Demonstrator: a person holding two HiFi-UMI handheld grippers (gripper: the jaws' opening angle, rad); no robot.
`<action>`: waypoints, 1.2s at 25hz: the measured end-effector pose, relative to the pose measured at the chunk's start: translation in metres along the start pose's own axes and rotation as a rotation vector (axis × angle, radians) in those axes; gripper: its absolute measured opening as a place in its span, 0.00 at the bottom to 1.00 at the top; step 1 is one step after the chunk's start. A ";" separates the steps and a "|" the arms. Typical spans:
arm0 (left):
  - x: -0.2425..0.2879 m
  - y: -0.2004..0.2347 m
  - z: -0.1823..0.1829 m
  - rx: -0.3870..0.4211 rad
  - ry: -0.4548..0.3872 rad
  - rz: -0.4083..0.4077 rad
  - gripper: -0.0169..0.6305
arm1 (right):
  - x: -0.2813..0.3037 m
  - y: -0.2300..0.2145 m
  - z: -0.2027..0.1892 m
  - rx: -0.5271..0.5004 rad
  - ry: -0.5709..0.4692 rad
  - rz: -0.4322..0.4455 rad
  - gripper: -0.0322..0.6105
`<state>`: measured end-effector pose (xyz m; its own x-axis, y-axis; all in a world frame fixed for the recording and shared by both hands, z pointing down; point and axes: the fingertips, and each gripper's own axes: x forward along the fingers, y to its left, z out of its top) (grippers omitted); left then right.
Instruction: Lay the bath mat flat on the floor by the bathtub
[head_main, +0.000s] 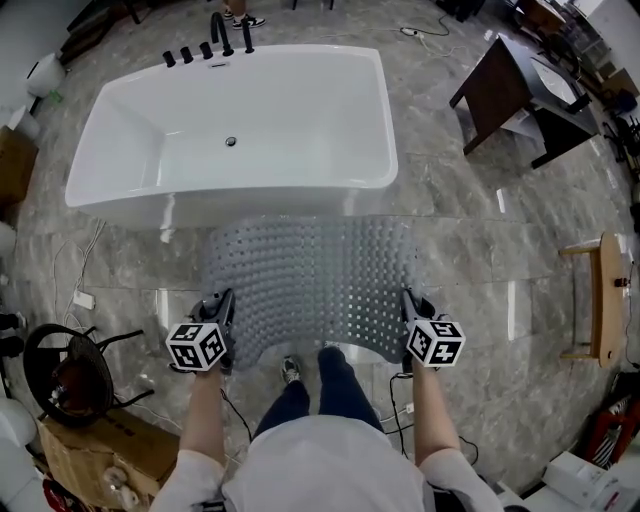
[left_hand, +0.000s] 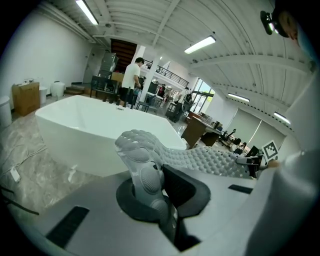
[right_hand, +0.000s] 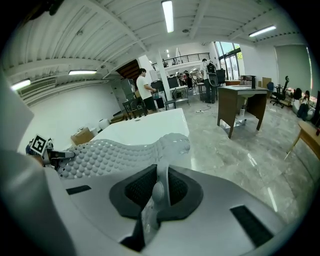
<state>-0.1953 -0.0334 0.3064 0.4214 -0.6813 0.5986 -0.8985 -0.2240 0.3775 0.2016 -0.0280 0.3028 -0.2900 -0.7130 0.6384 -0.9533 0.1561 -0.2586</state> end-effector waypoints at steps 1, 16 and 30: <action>0.007 0.001 -0.001 0.008 0.005 0.005 0.09 | 0.006 -0.004 -0.002 -0.001 0.006 -0.003 0.11; 0.086 0.038 -0.041 0.039 0.061 0.111 0.09 | 0.089 -0.031 -0.038 -0.034 0.069 -0.036 0.11; 0.162 0.076 -0.071 0.112 0.104 0.137 0.09 | 0.162 -0.069 -0.081 -0.062 0.111 -0.070 0.11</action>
<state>-0.1869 -0.1119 0.4822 0.2991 -0.6365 0.7109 -0.9541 -0.2137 0.2100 0.2134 -0.0987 0.4824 -0.2266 -0.6443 0.7305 -0.9740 0.1527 -0.1674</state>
